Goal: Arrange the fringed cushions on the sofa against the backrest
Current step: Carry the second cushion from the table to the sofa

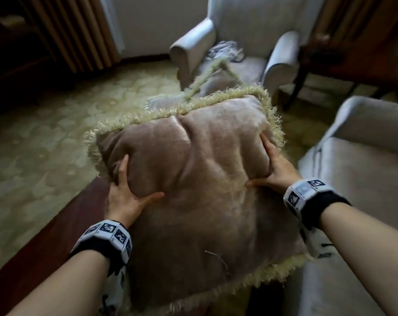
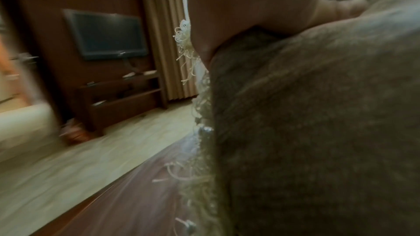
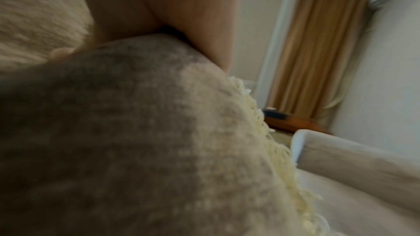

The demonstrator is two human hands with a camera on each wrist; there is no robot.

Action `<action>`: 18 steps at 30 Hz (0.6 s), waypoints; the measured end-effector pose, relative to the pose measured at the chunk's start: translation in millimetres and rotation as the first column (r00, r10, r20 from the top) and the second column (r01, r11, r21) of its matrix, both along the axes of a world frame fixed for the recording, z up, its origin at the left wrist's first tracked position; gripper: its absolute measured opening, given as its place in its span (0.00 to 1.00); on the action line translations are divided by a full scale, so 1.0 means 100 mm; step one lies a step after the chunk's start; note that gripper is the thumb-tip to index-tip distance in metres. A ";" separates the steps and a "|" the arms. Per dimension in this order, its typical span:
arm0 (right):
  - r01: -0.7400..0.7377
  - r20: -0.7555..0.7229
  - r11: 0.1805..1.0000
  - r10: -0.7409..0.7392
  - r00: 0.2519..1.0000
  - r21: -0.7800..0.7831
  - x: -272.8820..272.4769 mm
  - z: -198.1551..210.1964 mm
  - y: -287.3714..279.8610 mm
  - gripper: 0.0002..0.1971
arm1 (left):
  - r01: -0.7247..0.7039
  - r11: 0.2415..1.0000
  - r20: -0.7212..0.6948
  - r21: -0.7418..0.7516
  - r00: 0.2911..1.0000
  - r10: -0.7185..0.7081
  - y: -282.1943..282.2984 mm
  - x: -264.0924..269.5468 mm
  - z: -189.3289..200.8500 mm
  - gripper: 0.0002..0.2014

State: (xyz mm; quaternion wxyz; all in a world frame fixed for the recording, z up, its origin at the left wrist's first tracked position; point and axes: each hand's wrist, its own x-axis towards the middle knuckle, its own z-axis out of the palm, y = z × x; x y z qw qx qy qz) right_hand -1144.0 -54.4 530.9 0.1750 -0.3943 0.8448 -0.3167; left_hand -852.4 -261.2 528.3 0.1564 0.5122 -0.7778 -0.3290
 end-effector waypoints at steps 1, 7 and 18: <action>0.051 -0.012 0.998 -0.051 0.999 -0.029 -0.13 0.13 0.27 0.69 | 0.049 0.999 -0.006 -0.009 0.999 -0.049 0.09 -0.25 0.10 0.61; 0.437 0.032 0.893 -0.437 0.899 -0.106 -0.56 0.62 2.10 0.68 | 0.389 0.920 -0.046 -0.050 0.919 -0.391 1.07 -1.72 0.62 0.61; 0.951 -0.057 0.304 -0.952 0.301 -0.057 -0.06 0.75 5.51 0.69 | 0.928 0.349 -0.087 -0.135 0.339 -0.937 4.17 -3.84 0.83 0.60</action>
